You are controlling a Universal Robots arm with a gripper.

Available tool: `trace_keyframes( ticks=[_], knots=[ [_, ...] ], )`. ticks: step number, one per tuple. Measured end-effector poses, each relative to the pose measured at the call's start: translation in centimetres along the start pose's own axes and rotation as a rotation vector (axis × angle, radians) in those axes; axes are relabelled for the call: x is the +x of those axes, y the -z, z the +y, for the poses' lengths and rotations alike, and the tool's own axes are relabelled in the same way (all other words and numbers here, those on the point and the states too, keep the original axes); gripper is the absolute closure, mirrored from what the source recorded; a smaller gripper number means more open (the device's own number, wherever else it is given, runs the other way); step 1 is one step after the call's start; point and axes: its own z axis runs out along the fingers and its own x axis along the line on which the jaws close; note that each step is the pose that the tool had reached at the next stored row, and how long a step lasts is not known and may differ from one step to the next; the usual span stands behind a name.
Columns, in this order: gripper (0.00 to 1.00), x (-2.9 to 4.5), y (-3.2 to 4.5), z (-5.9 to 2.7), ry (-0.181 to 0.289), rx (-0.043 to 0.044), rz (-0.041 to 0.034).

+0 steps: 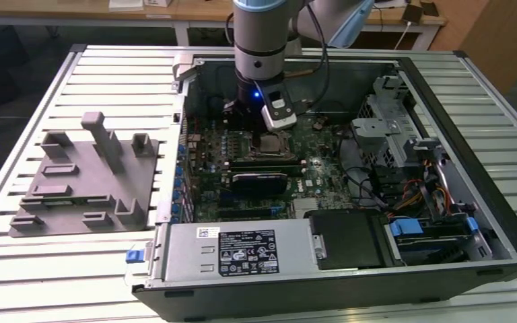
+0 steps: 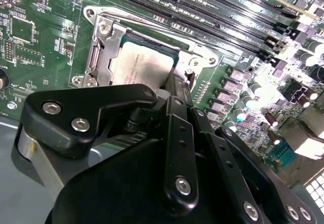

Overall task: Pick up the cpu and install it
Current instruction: 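Close the cpu cover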

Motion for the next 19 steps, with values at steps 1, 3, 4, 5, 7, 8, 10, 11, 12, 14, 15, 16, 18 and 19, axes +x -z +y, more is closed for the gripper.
trace_keyframes(
  ticks=[1,3,4,5,7,8,10,11,12,14,15,16,18,19],
  knots=[
    [0.89,0.03,-0.02,-0.01,0.0,0.0,0.0],
    [0.89,0.08,-0.06,-0.01,0.0,-0.0002,-0.0001],
    [0.89,0.09,-0.09,-0.01,0.0,-0.0001,-0.0001],
    [0.89,0.11,-0.11,-0.02,0.0,-0.0001,0.0],
    [0.89,0.12,-0.13,-0.02,0.0,0.0,0.0001],
    [0.89,0.12,-0.14,-0.02,0.0,-0.0002,-0.0001],
    [0.89,0.13,-0.14,-0.02,0.0,-0.0001,-0.0001],
    [0.89,0.16,-0.15,-0.02,0.0,-0.0003,-0.0001],
    [0.89,0.19,-0.15,-0.02,0.0,-0.0003,-0.0001],
    [0.89,0.25,-0.14,-0.04,0.0,-0.0003,-0.0001],
    [0.89,0.27,-0.14,-0.04,0.0,-0.0002,0.0],
    [0.89,0.27,-0.14,-0.04,0.0,-0.0003,0.0],
    [0.89,0.28,-0.14,-0.05,0.0,-0.0003,0.0],
    [0.89,0.28,-0.14,-0.05,0.0,-0.0003,-0.0001]
  ],
)
